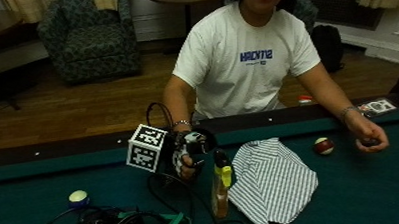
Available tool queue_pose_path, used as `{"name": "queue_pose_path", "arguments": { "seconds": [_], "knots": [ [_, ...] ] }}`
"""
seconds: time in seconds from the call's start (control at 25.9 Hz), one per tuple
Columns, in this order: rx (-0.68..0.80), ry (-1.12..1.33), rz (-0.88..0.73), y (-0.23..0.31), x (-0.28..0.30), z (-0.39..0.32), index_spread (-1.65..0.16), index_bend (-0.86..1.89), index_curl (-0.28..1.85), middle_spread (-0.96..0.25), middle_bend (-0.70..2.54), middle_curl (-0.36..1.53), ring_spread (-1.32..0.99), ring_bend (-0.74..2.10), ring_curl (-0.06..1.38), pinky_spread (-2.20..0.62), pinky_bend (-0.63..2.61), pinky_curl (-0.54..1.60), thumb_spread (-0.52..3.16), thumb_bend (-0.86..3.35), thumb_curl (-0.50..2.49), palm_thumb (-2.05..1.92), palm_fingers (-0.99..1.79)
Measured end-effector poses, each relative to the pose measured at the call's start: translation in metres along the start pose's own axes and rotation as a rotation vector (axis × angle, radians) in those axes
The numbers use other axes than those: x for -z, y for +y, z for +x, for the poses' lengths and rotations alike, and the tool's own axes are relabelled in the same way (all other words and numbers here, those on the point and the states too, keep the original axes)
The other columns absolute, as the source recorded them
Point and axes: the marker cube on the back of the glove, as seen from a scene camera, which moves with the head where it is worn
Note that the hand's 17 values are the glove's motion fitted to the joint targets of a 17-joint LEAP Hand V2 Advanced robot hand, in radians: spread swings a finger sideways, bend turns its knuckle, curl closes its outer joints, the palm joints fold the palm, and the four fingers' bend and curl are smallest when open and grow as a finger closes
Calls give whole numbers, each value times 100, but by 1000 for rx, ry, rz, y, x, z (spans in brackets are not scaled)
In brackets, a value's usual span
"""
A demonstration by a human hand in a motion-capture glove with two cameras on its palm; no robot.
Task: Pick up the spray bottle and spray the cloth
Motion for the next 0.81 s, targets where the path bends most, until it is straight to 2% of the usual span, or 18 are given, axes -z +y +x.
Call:
{"name": "queue_pose_path", "arguments": {
  "seconds": [0.15, 0.23, 0.31, 0.43, 0.62, 0.81],
  "knots": [
    [-1, 80, -154, 7, -13, 6, -28, 52, 48, -21, 71, 60, -20, 89, 57, -20, 78, 56, 81, -1, 59, 86, 80],
    [-7, 115, -224, 9, -22, 9, -29, 45, 48, -19, 67, 58, -19, 87, 58, -10, 63, 56, 88, -1, 59, 84, 50],
    [-22, 136, -274, 9, -31, 12, -31, 41, 47, -17, 61, 54, -17, 77, 55, -2, 57, 54, 93, -6, 56, 76, 35],
    [-43, 142, -312, 4, -43, 14, -32, 37, 42, -16, 54, 50, -15, 66, 49, 3, 51, 47, 90, -12, 50, 60, 35],
    [-56, 120, -319, -6, -56, 15, -32, 35, 38, -14, 45, 45, -14, 55, 39, 8, 37, 36, 87, -9, 45, 49, 50],
    [-36, 36, -274, -16, -67, 8, -33, 32, 36, -15, 44, 43, -17, 57, 37, 9, 25, 31, 85, -5, 43, 46, 77]
  ]
}}
